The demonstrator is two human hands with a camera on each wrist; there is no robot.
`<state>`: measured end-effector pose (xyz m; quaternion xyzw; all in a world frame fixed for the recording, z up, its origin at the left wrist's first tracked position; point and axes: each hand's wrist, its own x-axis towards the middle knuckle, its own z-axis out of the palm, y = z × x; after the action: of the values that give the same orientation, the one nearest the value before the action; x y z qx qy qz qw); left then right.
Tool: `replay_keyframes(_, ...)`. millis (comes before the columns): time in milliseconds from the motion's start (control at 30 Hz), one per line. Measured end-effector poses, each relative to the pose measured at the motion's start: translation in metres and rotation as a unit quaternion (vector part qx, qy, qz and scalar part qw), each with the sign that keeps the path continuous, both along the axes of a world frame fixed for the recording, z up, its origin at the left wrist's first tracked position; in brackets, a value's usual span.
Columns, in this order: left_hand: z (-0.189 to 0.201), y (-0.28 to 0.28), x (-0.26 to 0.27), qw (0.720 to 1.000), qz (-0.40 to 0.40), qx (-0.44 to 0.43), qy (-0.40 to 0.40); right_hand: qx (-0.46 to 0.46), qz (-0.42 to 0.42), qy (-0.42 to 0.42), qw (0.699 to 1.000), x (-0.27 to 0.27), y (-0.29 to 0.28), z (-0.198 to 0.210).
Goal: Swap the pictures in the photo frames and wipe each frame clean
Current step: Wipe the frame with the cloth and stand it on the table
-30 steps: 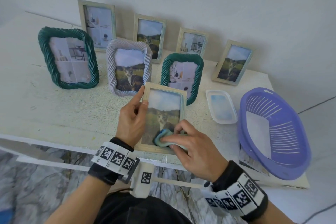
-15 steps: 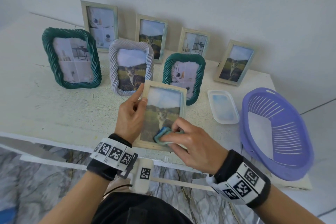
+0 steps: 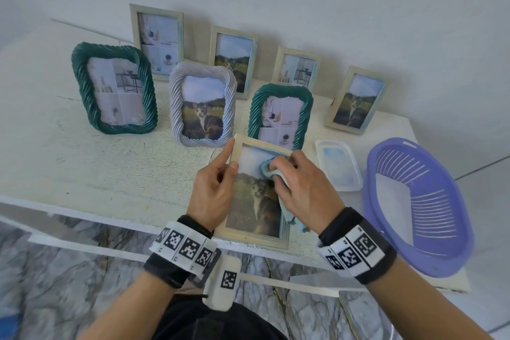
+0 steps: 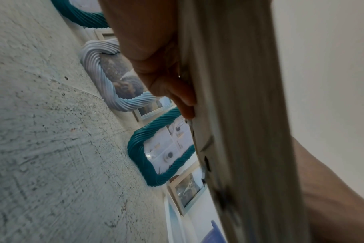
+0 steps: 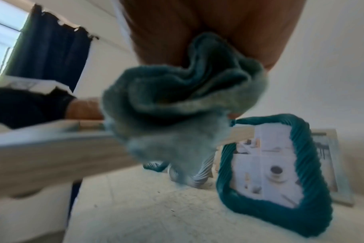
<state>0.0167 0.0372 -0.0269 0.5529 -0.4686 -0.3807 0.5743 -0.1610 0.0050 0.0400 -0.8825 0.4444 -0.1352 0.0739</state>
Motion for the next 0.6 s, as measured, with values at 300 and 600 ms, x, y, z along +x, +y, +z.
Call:
replay_keyframes(300, 0.000, 0.005, 0.002, 1.000, 0.001, -0.010, -0.006, 0.074, 0.029, -0.115, 0.990, 0.014, 0.035, -0.011)
replay_keyframes(600, -0.012, 0.010, 0.008, 1.000, 0.011, -0.010, 0.001, 0.161, 0.131, -0.047, 0.977, 0.004, 0.056, -0.006)
